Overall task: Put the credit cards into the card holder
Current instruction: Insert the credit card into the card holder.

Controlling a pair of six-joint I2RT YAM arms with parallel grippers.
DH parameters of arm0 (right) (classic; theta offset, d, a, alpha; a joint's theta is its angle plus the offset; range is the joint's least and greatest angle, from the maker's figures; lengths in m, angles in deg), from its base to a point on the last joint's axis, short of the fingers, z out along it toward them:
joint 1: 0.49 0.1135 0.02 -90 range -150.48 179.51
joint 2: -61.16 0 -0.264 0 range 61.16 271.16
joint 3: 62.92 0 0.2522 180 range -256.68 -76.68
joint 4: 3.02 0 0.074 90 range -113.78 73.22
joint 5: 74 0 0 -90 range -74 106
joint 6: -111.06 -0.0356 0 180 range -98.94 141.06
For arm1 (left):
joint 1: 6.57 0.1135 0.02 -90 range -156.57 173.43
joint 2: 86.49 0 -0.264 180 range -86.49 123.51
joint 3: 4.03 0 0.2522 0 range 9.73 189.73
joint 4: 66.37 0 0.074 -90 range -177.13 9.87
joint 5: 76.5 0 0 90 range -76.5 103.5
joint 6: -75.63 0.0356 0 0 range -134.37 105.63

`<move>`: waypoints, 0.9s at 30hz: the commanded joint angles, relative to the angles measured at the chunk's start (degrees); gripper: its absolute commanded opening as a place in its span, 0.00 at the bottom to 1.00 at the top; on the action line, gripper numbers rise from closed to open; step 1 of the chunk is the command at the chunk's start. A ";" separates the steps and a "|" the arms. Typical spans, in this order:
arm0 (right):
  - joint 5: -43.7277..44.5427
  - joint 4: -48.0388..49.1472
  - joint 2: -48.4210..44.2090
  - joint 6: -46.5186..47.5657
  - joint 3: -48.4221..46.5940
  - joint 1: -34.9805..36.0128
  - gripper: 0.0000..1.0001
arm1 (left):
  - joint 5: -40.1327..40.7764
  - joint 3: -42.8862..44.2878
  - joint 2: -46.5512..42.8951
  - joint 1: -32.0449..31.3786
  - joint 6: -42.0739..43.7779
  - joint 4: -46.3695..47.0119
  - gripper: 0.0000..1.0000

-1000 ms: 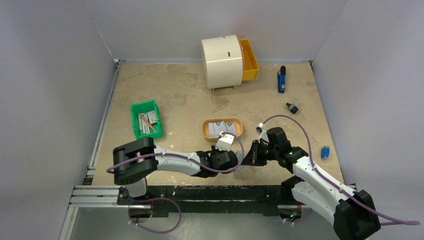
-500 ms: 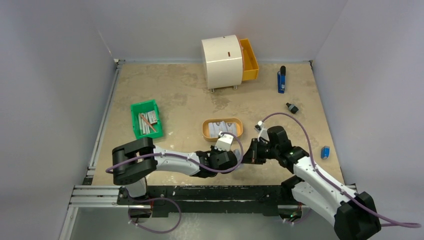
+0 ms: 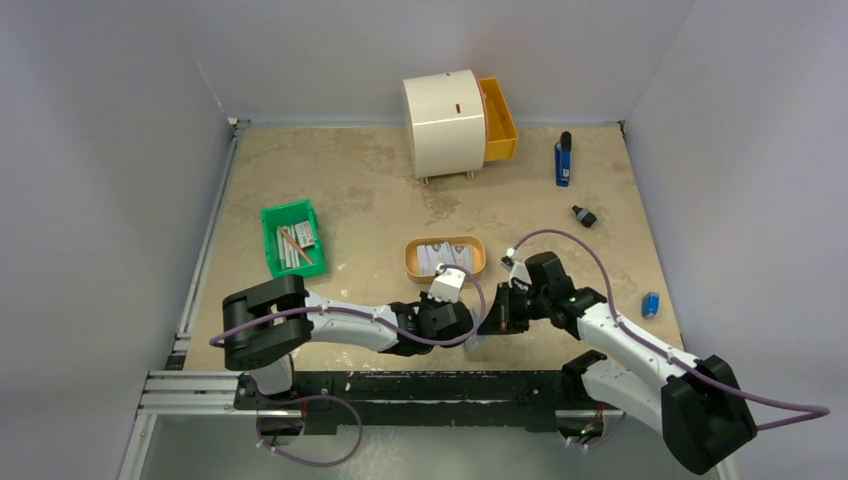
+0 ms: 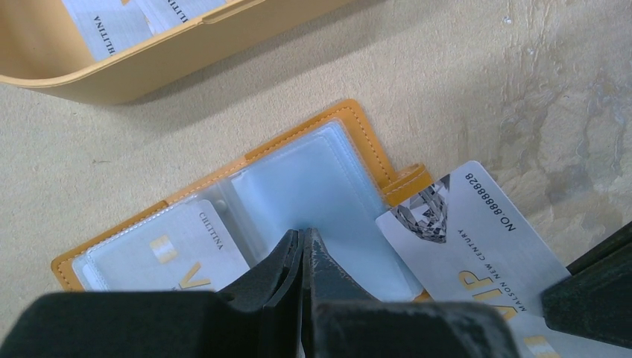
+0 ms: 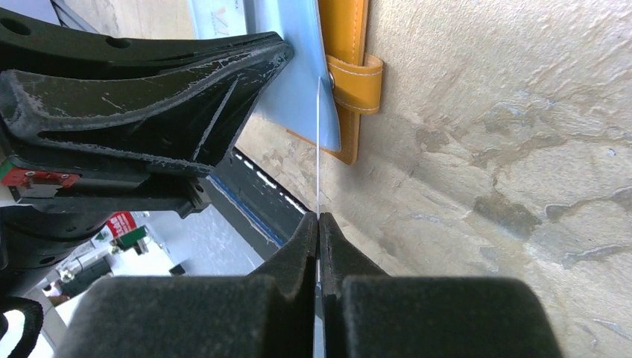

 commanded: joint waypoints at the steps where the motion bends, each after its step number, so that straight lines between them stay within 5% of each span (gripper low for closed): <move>1: -1.72 1.87 1.32 0.95 -1.91 0.86 0.00 | -1.57 -1.92 0.03 0.32 -1.05 -4.07 0.00; 15: -4.93 7.64 5.40 1.01 -2.47 2.71 0.00 | 0.98 0.68 -5.28 0.32 -1.36 -9.53 0.00; 21: -4.96 9.85 8.21 1.29 -3.31 3.43 0.00 | 1.76 1.78 -11.08 0.32 -1.68 -13.09 0.13; 27: -5.80 12.29 10.03 1.10 -4.84 4.37 0.00 | 4.32 1.88 -16.54 0.32 -4.02 -16.80 0.15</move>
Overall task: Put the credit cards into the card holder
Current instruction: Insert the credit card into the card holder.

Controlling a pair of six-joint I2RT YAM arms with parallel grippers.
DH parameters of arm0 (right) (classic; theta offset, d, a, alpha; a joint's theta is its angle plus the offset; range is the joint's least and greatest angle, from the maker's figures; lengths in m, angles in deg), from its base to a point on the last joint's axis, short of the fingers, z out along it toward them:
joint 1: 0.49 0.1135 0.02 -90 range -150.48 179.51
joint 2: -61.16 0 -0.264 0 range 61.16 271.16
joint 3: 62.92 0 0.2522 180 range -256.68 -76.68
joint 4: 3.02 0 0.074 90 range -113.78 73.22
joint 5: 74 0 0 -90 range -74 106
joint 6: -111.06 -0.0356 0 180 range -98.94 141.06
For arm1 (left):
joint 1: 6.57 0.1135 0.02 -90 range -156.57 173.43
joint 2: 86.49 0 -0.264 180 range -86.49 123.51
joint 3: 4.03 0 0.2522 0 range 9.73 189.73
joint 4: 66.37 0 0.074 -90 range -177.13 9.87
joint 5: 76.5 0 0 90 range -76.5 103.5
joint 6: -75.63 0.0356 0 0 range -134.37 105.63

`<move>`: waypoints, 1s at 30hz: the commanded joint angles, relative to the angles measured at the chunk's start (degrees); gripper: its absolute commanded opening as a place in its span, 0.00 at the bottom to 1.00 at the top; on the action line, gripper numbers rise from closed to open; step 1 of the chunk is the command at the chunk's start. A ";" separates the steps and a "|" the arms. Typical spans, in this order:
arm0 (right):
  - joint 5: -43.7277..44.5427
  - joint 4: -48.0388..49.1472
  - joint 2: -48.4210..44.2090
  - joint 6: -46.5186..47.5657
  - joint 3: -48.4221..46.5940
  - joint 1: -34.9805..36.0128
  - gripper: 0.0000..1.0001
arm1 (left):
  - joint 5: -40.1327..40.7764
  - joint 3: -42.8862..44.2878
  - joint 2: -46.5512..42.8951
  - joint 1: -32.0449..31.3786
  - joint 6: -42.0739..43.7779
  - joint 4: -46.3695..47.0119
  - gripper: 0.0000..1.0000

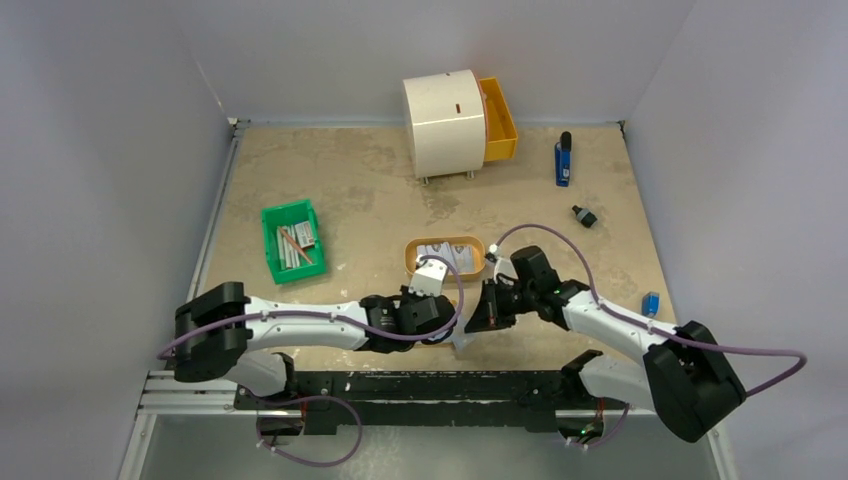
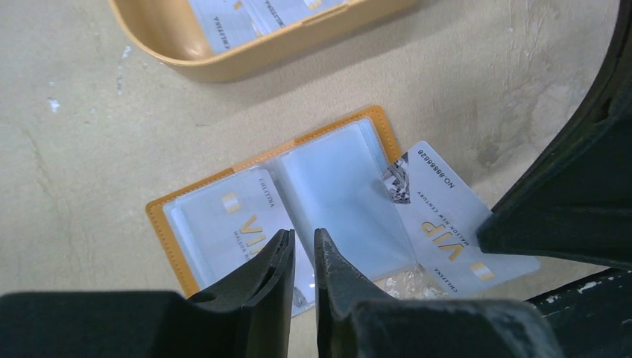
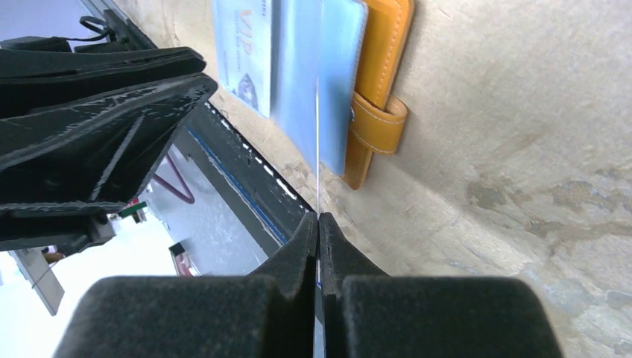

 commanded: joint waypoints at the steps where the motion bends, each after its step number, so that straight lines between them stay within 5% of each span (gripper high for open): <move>1: -2.55 4.20 0.44 0.78 -3.21 1.04 0.00 | 5.77 1.68 -5.31 0.32 -3.54 -4.49 0.15; 7: -3.00 7.25 2.81 -0.18 -5.30 4.25 0.00 | 12.26 -2.08 -11.66 0.40 -9.71 -8.97 0.14; 22: 2.80 15.11 17.53 -4.30 -11.18 12.47 0.00 | 3.06 -11.10 -18.94 0.40 -5.89 7.12 0.20; 30: 9.10 10.68 7.00 -7.88 -8.16 12.55 0.00 | 8.76 -11.48 -13.01 0.53 -9.68 3.38 0.13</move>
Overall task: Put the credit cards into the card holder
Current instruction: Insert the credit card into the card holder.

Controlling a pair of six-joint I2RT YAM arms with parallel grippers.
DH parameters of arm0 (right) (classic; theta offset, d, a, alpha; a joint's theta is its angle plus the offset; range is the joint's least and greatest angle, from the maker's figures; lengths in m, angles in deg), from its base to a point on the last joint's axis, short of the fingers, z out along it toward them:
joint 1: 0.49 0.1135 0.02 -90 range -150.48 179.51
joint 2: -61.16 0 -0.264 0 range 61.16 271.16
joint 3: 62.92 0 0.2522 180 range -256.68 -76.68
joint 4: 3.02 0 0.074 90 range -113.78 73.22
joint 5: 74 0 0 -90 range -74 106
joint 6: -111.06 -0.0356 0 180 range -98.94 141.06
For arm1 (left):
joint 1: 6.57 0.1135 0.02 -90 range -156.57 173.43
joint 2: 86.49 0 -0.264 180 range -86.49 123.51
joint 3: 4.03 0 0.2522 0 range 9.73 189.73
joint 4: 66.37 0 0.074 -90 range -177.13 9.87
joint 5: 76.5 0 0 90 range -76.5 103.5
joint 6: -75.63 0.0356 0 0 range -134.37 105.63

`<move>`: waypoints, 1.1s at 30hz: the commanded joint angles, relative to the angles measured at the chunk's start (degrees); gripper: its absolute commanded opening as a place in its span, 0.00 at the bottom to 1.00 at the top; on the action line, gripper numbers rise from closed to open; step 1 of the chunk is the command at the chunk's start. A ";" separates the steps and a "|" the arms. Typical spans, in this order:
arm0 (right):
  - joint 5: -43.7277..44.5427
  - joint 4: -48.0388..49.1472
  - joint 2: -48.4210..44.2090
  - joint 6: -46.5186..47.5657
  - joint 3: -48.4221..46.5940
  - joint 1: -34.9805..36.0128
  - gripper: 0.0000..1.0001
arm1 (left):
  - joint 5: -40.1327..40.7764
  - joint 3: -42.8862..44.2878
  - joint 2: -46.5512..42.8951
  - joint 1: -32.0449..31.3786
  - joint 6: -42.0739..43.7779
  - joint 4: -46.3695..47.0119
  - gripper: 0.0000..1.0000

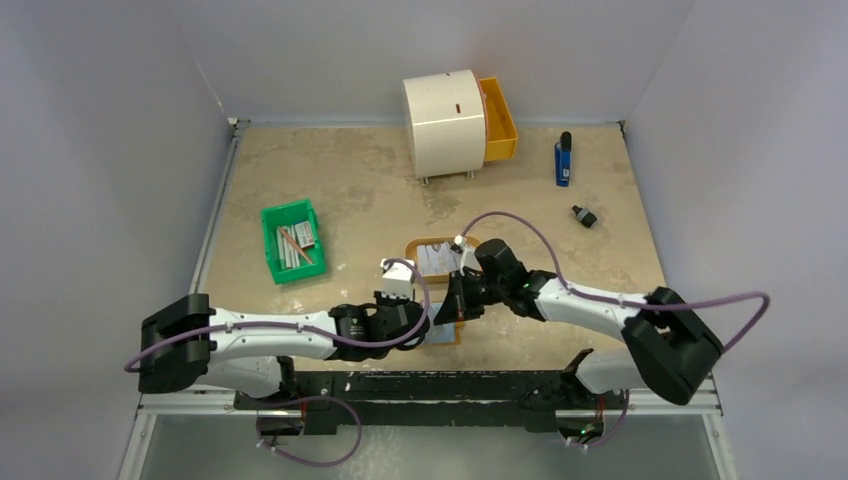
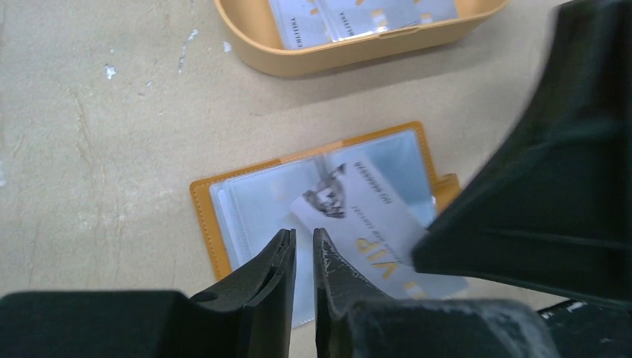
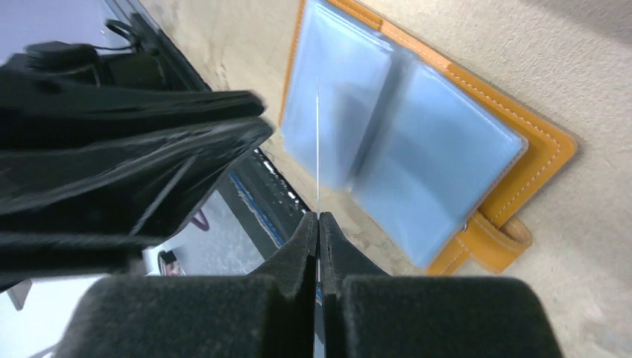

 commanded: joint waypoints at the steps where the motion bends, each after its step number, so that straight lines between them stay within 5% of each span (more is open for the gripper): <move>1: 4.57 -2.50 -8.32 -3.16 1.27 0.00 0.00 | 5.30 -1.01 -0.38 0.25 -2.93 -0.87 0.13; 8: 5.33 -4.77 -10.23 -4.82 4.35 -0.48 0.00 | 6.53 -3.00 -2.22 0.52 -4.11 -0.33 0.15; 20: 2.65 0.83 -6.97 -6.58 5.68 -0.73 0.00 | 12.86 -7.45 -5.03 0.60 -19.59 -10.41 0.15; 33: 1.79 3.42 -5.31 -6.42 6.19 -0.73 0.00 | 11.60 -8.61 -3.93 0.60 -20.22 -8.90 0.16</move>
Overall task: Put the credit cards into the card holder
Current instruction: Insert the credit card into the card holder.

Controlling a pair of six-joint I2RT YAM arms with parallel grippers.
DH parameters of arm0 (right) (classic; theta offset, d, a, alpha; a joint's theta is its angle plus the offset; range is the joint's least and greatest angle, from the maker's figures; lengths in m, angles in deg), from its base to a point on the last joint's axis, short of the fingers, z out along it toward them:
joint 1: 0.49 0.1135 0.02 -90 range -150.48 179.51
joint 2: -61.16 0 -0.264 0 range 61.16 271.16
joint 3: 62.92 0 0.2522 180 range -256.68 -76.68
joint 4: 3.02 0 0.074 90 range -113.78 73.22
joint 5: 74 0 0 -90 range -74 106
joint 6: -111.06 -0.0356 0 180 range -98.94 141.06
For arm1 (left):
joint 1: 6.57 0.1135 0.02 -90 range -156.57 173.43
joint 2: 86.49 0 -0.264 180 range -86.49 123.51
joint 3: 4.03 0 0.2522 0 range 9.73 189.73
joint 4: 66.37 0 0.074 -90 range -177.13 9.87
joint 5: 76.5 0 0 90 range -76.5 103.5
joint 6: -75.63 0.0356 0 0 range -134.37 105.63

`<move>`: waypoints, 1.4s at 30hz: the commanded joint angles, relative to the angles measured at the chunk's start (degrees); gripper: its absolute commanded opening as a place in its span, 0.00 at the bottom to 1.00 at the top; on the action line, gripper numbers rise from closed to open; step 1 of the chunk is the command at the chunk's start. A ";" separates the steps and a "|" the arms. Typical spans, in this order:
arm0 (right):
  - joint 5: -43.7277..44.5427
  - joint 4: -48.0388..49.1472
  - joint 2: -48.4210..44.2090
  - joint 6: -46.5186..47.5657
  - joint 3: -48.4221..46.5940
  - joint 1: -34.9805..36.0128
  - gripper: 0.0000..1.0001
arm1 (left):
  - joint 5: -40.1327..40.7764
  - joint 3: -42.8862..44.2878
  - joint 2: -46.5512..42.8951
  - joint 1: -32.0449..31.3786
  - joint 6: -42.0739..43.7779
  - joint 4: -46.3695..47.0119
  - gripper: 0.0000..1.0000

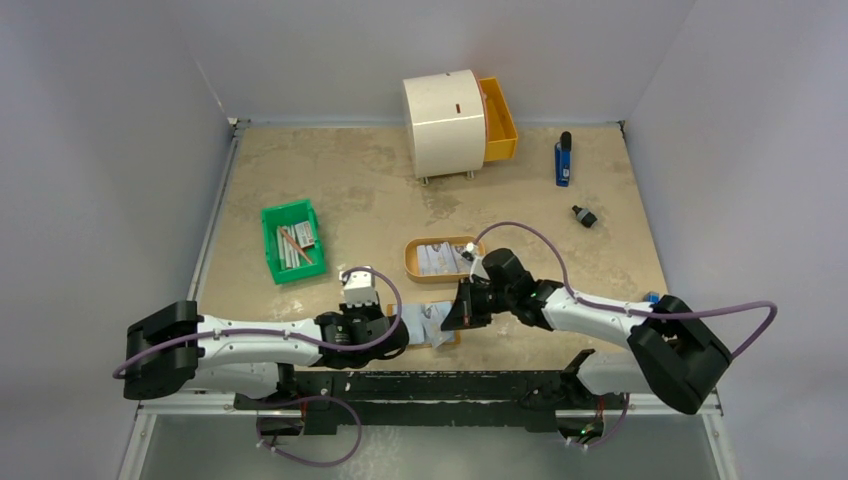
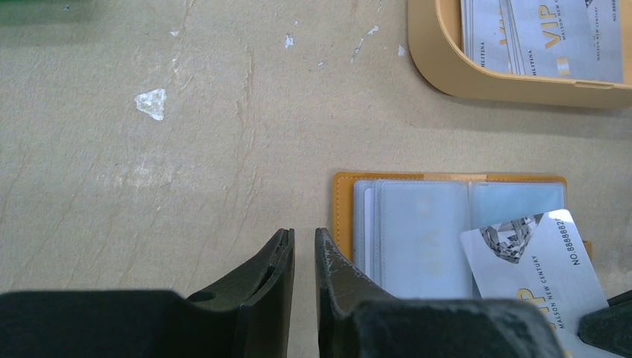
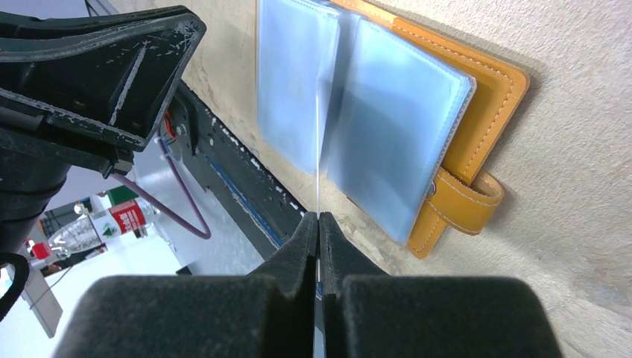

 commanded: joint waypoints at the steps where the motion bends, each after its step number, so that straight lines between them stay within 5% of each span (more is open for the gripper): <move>1: -2.03 3.39 1.33 -0.57 0.50 -0.25 0.00 | 0.95 -0.45 0.48 0.19 -1.25 1.89 0.16; 42: 2.11 30.48 11.02 -12.51 7.41 -0.03 0.00 | -7.56 -7.03 4.53 0.19 -1.12 16.83 0.12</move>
